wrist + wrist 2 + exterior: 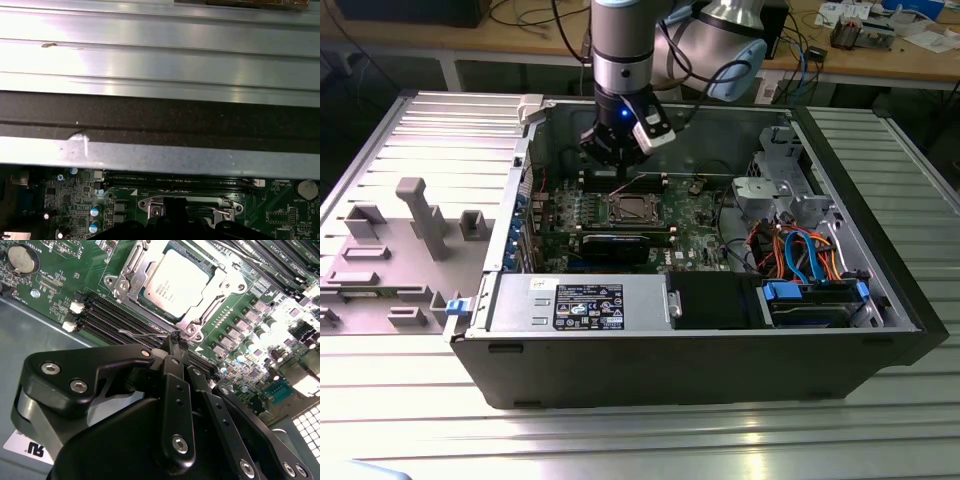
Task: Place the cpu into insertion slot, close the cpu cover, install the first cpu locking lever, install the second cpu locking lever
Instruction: 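Install the first cpu locking lever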
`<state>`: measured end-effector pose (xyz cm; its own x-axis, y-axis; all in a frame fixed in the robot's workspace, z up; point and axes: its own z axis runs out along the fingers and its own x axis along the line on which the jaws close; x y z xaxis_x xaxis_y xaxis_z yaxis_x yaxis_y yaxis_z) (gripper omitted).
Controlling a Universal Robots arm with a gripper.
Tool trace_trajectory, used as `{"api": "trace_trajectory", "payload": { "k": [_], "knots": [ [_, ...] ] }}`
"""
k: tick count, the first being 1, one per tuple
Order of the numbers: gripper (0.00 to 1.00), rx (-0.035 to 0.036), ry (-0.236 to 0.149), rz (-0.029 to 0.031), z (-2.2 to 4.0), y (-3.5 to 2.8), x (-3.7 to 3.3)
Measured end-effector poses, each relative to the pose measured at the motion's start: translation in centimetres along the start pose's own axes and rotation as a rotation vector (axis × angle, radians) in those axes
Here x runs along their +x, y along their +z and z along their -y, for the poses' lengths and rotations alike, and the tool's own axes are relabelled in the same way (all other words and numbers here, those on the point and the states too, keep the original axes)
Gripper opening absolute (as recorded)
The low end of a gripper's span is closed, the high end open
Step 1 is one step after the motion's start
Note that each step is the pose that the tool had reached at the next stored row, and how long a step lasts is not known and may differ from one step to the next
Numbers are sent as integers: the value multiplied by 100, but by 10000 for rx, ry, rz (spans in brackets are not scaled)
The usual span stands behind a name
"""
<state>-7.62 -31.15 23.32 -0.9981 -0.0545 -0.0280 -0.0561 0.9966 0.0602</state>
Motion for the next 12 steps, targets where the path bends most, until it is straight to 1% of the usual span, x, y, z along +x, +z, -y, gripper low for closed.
{"api": "trace_trajectory", "payload": {
  "k": [3,12],
  "knots": [
    [11,11,1,-2,-21,6,-24],
    [11,12,12,1,-37,27,-60]
  ]
}}
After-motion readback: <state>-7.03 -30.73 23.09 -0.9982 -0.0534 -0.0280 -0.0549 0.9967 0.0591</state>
